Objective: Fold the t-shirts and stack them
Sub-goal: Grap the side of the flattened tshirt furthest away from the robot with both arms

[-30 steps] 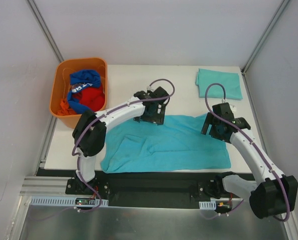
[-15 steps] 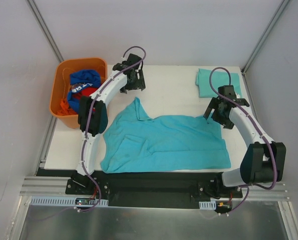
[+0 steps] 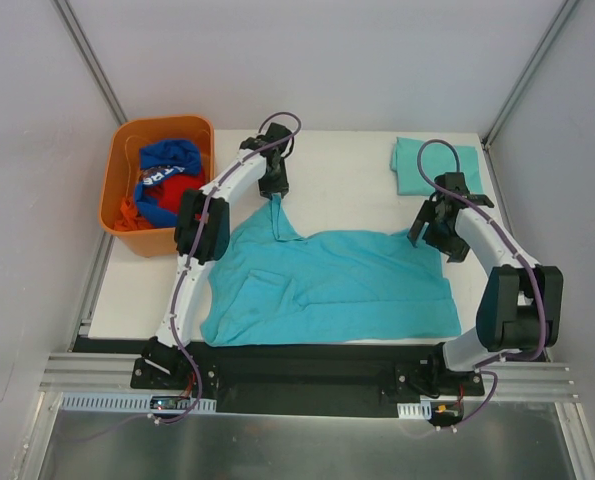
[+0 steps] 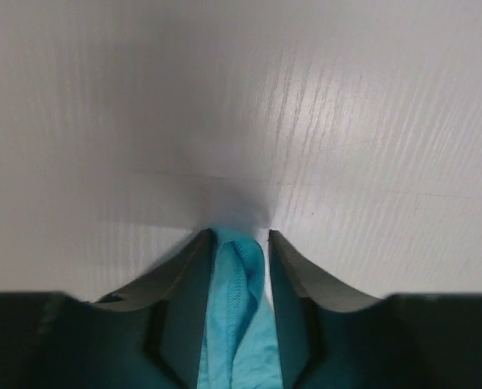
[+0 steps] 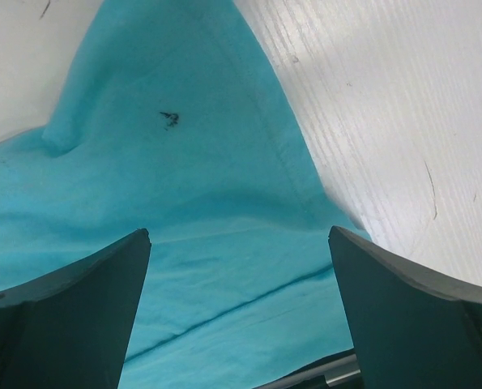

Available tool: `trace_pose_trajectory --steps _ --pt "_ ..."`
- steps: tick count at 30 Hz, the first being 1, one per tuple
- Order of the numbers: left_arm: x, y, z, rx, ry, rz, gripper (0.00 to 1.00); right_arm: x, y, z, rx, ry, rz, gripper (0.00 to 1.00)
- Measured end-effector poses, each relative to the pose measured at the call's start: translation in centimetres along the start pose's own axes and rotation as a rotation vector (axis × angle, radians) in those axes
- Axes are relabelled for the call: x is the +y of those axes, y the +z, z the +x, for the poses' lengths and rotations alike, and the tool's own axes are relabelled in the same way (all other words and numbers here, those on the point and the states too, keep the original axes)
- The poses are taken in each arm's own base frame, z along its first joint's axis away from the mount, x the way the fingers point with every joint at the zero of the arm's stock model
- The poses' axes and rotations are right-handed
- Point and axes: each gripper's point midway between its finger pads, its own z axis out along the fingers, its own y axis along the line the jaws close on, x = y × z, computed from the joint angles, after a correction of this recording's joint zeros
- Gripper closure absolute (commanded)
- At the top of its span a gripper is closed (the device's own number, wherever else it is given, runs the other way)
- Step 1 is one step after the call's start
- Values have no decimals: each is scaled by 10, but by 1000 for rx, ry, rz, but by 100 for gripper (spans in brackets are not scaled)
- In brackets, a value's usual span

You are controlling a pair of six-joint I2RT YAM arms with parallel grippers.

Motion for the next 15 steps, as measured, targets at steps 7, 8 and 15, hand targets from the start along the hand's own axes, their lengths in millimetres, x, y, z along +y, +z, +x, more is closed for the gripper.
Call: trace_pose_trajectory --steps 7,8,15 --pt "0 0 0 -1 -11 0 100 0 5 -7 10 8 16 3" --pt "0 0 0 -2 -11 0 100 0 6 -11 9 14 19 3" --pt "9 -21 12 16 -12 -10 100 14 22 -60 -11 74 40 10"
